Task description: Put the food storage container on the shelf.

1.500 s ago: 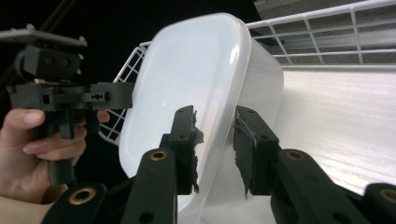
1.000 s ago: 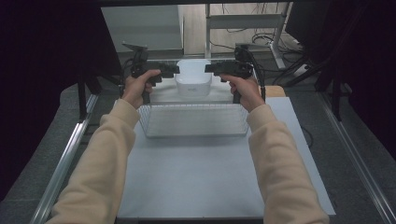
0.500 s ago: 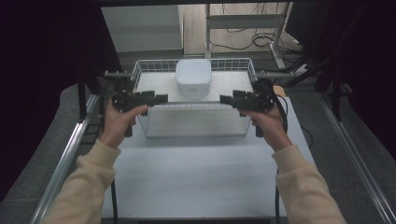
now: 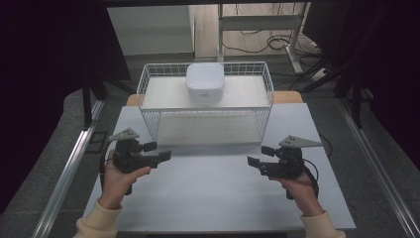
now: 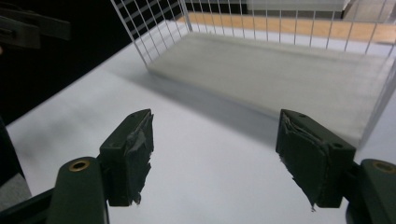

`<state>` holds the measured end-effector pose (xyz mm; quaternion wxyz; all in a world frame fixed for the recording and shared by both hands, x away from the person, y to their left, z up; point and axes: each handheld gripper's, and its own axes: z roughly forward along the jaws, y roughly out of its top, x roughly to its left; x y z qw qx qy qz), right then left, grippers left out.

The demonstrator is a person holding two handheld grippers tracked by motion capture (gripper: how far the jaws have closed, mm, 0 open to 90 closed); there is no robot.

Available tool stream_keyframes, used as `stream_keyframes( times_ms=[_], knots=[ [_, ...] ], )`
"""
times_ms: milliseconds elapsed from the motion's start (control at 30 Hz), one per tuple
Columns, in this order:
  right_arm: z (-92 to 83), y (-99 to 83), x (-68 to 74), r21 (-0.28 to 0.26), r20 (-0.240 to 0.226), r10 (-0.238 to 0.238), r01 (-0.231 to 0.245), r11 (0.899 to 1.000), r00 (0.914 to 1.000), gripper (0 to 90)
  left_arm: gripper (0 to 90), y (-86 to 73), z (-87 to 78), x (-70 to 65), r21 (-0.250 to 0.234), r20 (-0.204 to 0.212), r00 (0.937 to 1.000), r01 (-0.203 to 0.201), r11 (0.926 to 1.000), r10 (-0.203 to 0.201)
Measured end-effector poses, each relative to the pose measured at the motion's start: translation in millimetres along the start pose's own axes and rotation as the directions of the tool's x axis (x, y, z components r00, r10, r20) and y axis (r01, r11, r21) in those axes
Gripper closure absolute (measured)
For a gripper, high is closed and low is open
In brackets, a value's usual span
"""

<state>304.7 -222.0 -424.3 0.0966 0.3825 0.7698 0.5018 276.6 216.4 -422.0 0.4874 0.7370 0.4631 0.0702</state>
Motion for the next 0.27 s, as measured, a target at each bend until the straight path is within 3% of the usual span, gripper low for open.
stream_keyframes(
  times_ms=[67,267],
  knots=[
    [0.9,-4.3,0.2,0.03,0.008,-0.012,0.012,0.999,0.9999,27.0,24.6,-6.0,0.8,-0.1,0.013,0.004,1.0,0.003,0.9999,-0.003],
    [-2.6,-1.6,6.4,0.008,0.022,-0.036,0.036,0.999,0.9991,26.1,24.6,-11.6,0.2,-1.9,0.013,0.003,1.0,-0.009,0.9999,0.009]
  ],
)
